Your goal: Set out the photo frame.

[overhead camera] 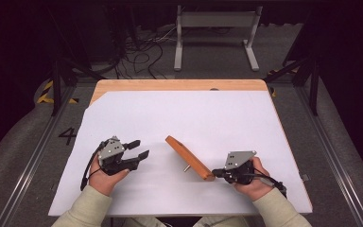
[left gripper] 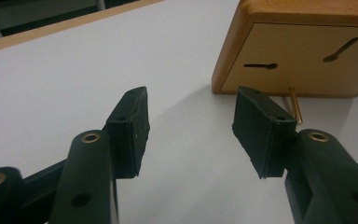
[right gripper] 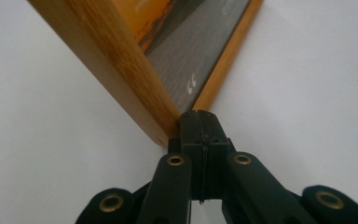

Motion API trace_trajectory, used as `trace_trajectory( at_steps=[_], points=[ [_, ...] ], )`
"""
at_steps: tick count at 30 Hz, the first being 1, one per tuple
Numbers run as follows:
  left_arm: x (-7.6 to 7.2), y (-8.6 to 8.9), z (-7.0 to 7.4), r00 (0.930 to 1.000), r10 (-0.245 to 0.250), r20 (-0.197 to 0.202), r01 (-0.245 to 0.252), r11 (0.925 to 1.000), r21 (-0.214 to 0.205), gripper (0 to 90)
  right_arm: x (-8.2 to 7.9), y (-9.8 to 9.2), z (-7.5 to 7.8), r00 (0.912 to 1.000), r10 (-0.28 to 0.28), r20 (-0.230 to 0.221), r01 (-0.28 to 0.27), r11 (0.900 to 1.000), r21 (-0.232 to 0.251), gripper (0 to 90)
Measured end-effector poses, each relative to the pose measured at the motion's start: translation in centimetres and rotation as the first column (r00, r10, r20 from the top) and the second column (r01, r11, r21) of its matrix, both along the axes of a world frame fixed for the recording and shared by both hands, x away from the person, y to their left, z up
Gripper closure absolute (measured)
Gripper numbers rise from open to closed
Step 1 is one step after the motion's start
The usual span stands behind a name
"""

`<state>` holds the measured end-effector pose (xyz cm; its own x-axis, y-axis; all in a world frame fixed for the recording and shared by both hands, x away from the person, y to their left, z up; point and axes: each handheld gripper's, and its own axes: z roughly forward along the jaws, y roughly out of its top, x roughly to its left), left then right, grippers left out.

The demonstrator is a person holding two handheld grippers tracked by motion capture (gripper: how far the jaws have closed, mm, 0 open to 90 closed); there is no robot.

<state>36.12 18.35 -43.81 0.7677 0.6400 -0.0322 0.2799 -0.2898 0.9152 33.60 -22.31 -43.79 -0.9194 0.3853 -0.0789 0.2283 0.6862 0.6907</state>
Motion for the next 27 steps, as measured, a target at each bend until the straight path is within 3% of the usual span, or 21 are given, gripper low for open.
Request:
trace_trajectory(
  at_steps=[13,18,27],
  points=[
    [0.0,0.1,0.0,1.0000,0.003,-0.002,-0.003,1.0000,0.000,45.9,-1.7,3.0,-0.2,0.9911,0.128,-0.035,-0.127,0.9916,0.023,90.0],
    [0.0,0.1,0.0,1.0000,0.007,-0.004,-0.007,1.0000,-0.005,45.9,-2.3,4.6,-0.5,0.9802,0.190,-0.056,-0.187,0.9813,0.045,90.0],
    [-0.1,0.2,-0.1,0.9999,0.012,-0.002,-0.012,0.9999,-0.006,45.9,-2.7,6.1,-0.7,0.9714,0.228,-0.067,-0.224,0.9726,0.062,90.0]
  ],
)
